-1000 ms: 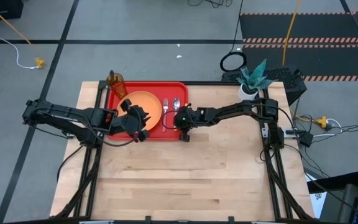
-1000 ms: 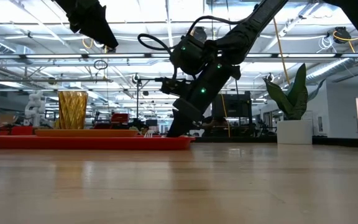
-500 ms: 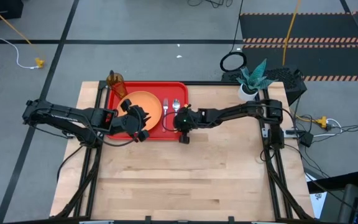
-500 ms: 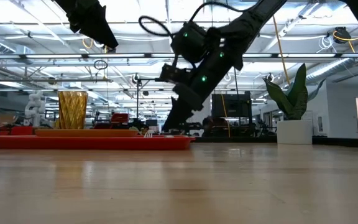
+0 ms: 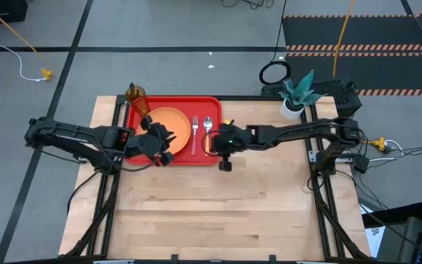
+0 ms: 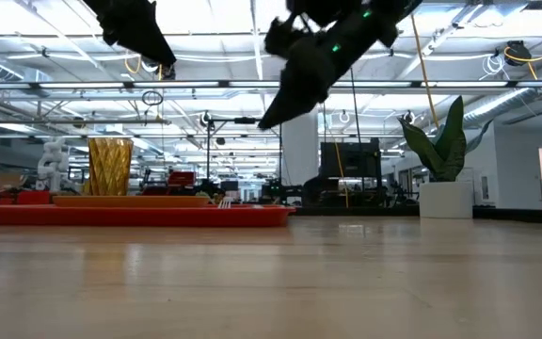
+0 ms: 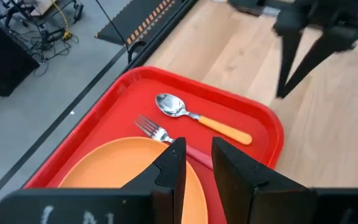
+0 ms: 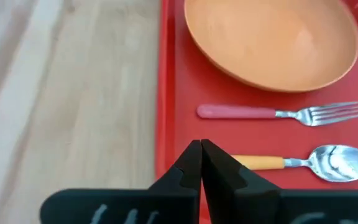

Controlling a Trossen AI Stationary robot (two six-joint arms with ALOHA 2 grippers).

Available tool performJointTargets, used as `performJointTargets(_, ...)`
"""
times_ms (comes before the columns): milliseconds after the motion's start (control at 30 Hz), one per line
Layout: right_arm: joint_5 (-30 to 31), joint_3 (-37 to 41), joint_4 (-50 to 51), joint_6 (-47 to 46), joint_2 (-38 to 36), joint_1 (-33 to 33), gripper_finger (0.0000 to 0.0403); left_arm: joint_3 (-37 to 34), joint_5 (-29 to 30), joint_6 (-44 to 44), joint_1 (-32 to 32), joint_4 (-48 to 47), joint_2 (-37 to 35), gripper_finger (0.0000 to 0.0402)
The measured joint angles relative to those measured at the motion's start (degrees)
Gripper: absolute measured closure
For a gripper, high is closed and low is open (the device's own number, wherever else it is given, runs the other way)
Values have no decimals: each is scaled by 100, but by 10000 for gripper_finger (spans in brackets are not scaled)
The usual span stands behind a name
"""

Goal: Pick and place plate/cup/fork/spoon on tray
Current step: Return to Home Position

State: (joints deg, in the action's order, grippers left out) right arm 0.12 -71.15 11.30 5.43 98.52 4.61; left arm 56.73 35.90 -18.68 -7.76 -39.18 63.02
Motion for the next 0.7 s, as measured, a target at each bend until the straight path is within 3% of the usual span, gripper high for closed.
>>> performJointTargets(300,158,1489,-592,76,-1610,-84,403,-98,12,-115,-486,21,-741,321)
performJointTargets(400,463,2056,-675,42,-2231,-31,403,-403,11,47,-637,314,-907,321)
performJointTargets(700,439,3321,-736,20,-3767,176,403,-1252,-8,227,-613,825,-1467,321)
